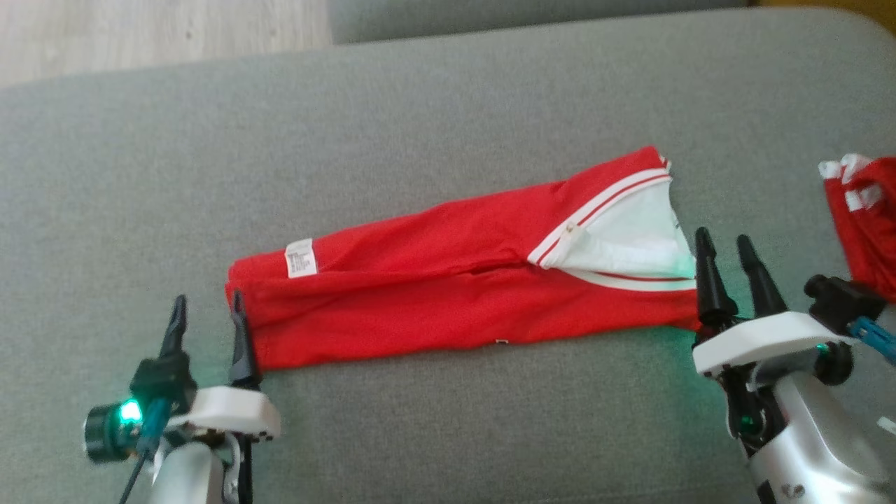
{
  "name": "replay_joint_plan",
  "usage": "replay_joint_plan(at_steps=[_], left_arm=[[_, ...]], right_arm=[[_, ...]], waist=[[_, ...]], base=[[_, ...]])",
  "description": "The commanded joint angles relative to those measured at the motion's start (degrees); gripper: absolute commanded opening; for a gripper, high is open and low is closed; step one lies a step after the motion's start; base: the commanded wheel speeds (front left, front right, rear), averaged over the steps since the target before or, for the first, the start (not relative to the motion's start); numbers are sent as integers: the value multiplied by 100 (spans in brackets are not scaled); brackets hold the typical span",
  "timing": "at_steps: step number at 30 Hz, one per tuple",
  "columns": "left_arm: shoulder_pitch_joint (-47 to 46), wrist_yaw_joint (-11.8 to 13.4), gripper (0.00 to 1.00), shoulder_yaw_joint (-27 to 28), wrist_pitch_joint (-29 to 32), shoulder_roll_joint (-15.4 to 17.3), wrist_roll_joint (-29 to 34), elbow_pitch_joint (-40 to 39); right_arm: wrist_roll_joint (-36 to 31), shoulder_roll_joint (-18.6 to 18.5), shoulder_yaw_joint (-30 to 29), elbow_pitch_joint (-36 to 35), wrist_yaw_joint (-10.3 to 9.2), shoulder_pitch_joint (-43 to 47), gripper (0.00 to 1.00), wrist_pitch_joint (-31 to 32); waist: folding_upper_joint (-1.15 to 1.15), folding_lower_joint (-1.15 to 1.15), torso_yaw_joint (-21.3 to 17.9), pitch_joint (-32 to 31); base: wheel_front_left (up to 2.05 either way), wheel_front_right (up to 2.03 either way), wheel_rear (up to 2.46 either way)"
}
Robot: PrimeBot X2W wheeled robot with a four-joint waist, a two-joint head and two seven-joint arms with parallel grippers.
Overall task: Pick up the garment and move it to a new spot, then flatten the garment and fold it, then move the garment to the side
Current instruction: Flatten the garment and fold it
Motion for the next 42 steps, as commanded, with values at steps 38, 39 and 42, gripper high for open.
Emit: replay_joint_plan(at_steps=[38,39,42], left_arm=[[834,522,100,-1004,-15,-22,-83,-981],[825,532,100,-998,-15,-22,-94,-967],[799,538,100,-976,-15,-22,-101,-959]], right_arm=[[-3300,493,-1820,2350,-4,-1172,100,154],[-3256,516,-1844,2515,-4,-1204,100,185],[-3048,611,-1672,2876,-4,-1266,100,254]], waist=[[0,1,722,111],[0,1,743,131],[0,1,774,181]], base=[[0,0,0],[0,0,0],[0,0,0]])
